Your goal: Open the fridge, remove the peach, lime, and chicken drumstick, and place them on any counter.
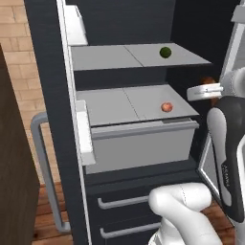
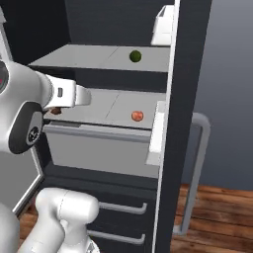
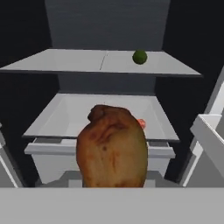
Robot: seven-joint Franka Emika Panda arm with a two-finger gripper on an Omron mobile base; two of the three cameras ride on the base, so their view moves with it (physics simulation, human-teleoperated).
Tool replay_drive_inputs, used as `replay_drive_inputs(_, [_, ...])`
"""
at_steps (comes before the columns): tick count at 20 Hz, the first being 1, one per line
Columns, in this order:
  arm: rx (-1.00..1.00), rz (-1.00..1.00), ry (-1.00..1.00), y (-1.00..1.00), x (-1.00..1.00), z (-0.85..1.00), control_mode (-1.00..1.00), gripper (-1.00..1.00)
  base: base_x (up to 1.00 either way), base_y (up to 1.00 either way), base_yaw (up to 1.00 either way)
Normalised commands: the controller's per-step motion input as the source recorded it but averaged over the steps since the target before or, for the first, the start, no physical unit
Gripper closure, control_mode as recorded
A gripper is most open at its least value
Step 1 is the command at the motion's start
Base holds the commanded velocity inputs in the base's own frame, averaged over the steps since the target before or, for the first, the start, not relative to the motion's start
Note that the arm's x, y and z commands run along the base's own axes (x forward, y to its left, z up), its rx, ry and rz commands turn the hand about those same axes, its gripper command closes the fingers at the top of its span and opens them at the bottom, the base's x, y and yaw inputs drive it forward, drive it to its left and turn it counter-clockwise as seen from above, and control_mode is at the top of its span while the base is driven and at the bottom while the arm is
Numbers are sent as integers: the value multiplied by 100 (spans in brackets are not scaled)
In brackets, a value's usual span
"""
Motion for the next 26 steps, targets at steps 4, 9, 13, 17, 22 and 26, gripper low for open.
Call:
replay_drive_inputs(4, [0,0,0,0,0,0,100,100,-100,-12,-22])
replay_drive_inputs(9, [0,0,0,0,0,0,100,100,-99,-21,-36])
replay_drive_inputs(13, [0,0,0,0,0,0,100,100,-59,-15,-62])
replay_drive_inputs(17, [0,0,0,0,0,0,100,100,-28,0,-92])
replay_drive_inputs(22, [0,0,0,0,0,0,100,100,-32,0,-92])
replay_drive_inputs(26, [0,0,0,0,0,0,100,100,-48,0,-83])
